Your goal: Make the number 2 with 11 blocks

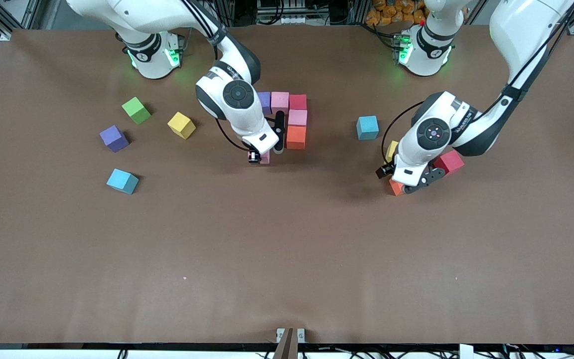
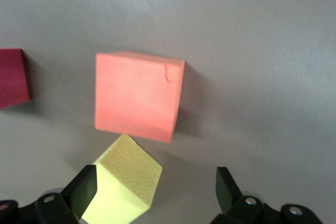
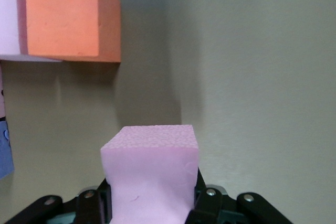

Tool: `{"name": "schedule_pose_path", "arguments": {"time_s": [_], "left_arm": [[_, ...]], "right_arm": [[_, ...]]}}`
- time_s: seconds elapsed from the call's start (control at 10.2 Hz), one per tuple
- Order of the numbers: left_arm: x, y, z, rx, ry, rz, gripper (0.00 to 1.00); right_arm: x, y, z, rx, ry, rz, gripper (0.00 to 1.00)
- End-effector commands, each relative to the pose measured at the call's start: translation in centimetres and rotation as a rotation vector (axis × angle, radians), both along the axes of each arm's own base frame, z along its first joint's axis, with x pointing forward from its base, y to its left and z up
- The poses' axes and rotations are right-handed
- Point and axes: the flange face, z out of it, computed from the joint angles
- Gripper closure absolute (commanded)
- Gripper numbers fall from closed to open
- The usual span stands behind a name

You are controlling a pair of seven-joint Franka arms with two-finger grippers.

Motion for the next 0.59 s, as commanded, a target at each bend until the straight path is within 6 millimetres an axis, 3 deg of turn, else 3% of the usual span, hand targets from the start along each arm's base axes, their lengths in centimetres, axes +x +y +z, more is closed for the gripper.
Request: {"name": "schedule_pose_path", "arguments": {"time_s": [0.0,0.29,0.49], "left_arm": [[-4.2,-3.4,0.1,0.016,-0.008,-0.073,0.00],[-9.1,-6.7,-0.8,-0.008,0.002,-0.124,0.00],[-12.3,-6.9,-2.2,0.008,0.017,-0.182,0.00]], "right_arm": [[-2.9,0.6,-0.6,0.022,0.005,-0.040,0.50],[-4.1,1.7,-1.3,0.042,0.007,-0.037,0.50],[-5.7,2.9,-1.6,0.041,0.018,-0.044,0.50]]}}
